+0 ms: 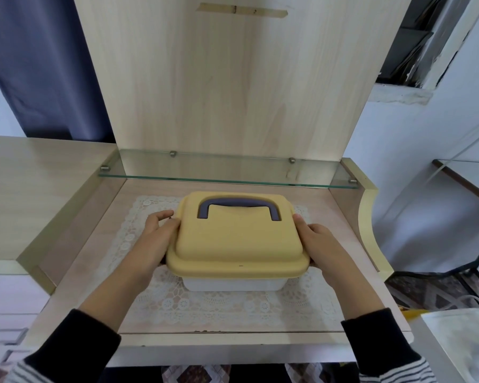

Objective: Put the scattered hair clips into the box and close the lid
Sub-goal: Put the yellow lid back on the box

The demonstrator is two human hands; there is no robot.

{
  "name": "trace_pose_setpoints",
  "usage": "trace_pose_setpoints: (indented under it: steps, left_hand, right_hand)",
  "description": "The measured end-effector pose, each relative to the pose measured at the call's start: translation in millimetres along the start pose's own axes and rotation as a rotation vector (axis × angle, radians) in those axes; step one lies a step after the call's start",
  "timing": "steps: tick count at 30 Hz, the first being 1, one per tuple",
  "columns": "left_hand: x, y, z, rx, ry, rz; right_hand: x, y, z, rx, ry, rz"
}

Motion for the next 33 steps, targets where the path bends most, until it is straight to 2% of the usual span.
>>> trace_pose_setpoints:
  steps: [4, 8, 12, 16, 21, 25, 30, 33]
  left_hand:
    - [-3.0, -5.8, -2.9, 0.111, -0.054, 0.046]
    - [-10.0, -9.0, -4.7, 0.096, -0.077, 0.084]
    - [-11.5, -9.4, -8.2, 0.057, -0.063, 0.112]
    - [-15.7, 0.8, -6.3, 0.061, 0.021, 0.117]
    - [-15.5, 16.5, 1.0, 0.051, 0.112, 0.170]
    - [-21.0, 23.7, 3.2, 0.086, 0.143, 0.272]
    - [-23.0, 30.0, 2.8, 0.170, 0.174, 0.296]
    - [-13.8, 24.1, -3.4, 0.113, 0.129, 0.281]
  right_hand:
    - [8.5, -4.0, 0.0, -0.038, -0.069, 0.038]
    - [11.9, -7.8, 1.5, -0.061, -0.084, -0.015]
    - [11.7, -1.9, 2.0, -0.016, -0.071, -0.026]
    - [12.4, 5.9, 3.4, 0.021, -0.082, -0.060]
    - [7.5, 14.2, 5.2, 0.108, -0.077, -0.224]
    - [8.7, 21.5, 8.5, 0.252, -0.081, -0.343]
    - [11.7, 25.6, 6.3, 0.292, -0.124, -0.269]
    - [12.9, 25.3, 3.8, 0.277, -0.152, -0.224]
Point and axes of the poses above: each hand's wrist, its own z-axis away from the middle knuckle, its own y-axis out of the palm, x = y × z, the point moved 9 cm from there along -z, towards the middle knuckle, and after that the axes turned 12 degrees about y, right-handed, at the moved point
